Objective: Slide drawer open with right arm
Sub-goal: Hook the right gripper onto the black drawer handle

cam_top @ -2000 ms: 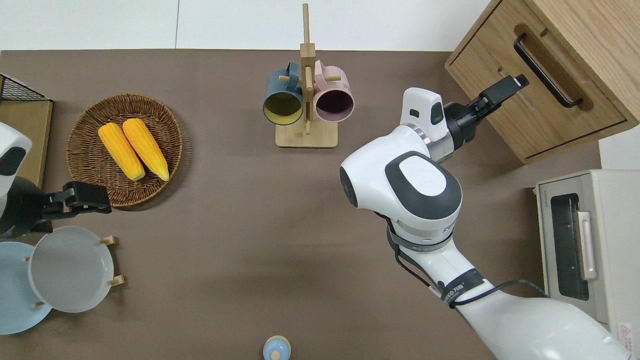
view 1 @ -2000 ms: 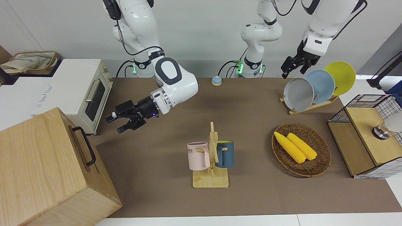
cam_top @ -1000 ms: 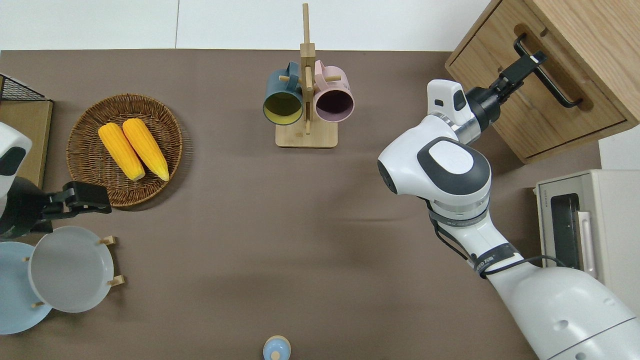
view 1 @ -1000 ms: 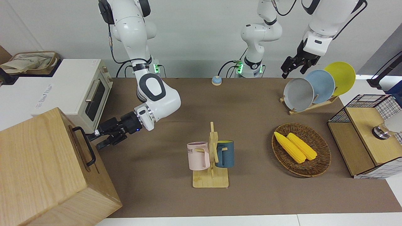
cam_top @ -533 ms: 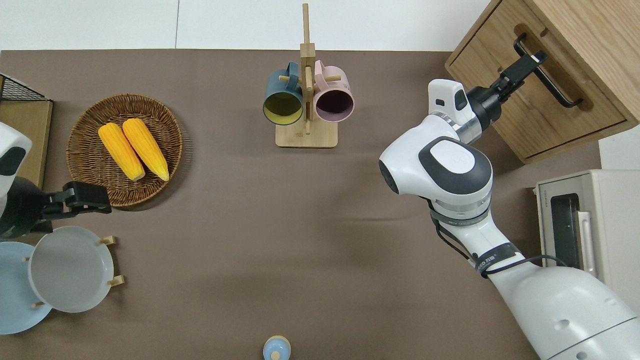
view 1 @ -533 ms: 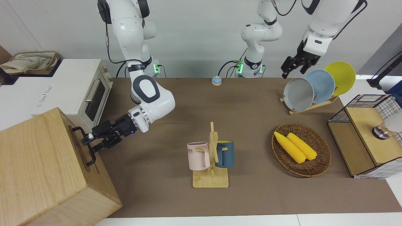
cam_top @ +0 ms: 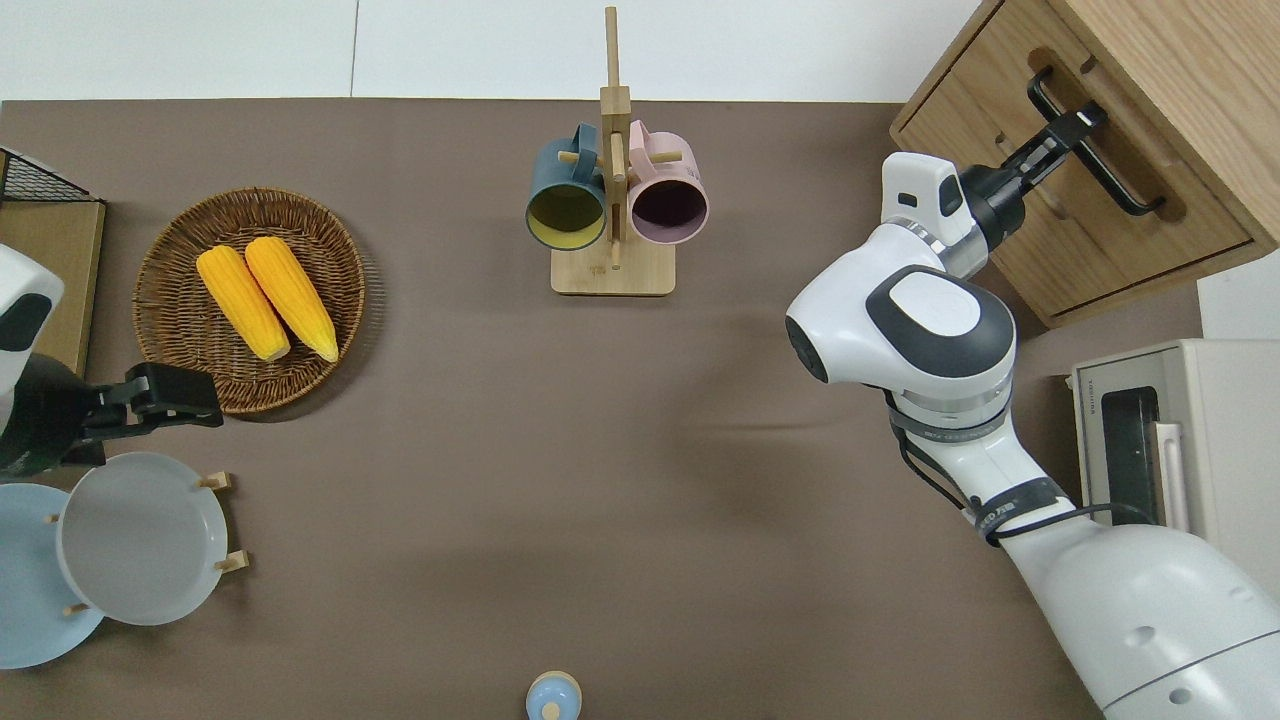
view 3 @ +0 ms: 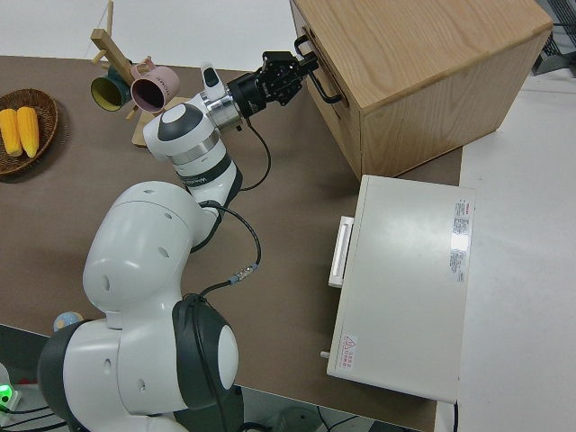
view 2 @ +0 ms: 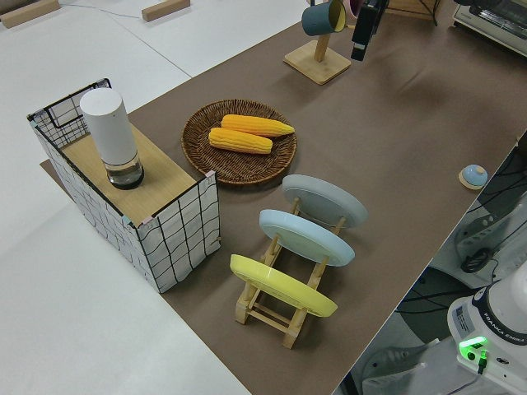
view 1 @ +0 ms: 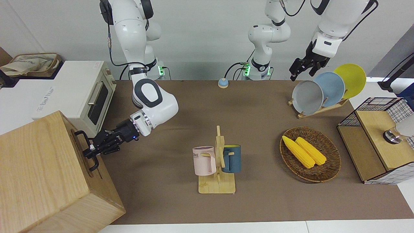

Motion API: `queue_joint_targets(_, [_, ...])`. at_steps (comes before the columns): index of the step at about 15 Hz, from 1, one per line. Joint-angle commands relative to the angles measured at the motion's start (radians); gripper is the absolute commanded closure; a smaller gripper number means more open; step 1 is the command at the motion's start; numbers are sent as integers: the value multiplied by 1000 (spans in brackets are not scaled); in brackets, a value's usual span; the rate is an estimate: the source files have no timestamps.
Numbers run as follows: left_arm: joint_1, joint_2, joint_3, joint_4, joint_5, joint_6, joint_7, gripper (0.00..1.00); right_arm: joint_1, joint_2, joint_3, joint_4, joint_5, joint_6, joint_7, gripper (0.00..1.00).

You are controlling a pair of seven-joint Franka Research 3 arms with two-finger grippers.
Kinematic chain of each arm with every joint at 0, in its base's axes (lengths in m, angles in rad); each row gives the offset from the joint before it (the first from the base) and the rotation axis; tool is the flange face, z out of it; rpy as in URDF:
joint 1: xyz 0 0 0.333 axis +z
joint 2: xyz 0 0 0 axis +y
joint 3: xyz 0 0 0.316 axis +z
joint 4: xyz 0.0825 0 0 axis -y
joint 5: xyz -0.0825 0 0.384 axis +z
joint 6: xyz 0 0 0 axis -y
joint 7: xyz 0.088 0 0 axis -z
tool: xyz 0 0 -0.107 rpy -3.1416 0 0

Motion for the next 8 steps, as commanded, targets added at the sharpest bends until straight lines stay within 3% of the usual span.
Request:
queue_joint_targets(1, [-1, -8, 4, 4, -1, -15, 9, 7, -6, 5, 19, 6, -24, 2, -1, 1000])
queue_joint_targets(3, [-1, -8, 4, 4, -1, -15, 9, 7, -2, 3, 33, 6, -12, -21, -4, 1000])
queue_joint_targets(8, [-1, -8, 4, 4, -1, -15, 9, 7, 6, 0, 117, 6, 49, -144, -29, 1000])
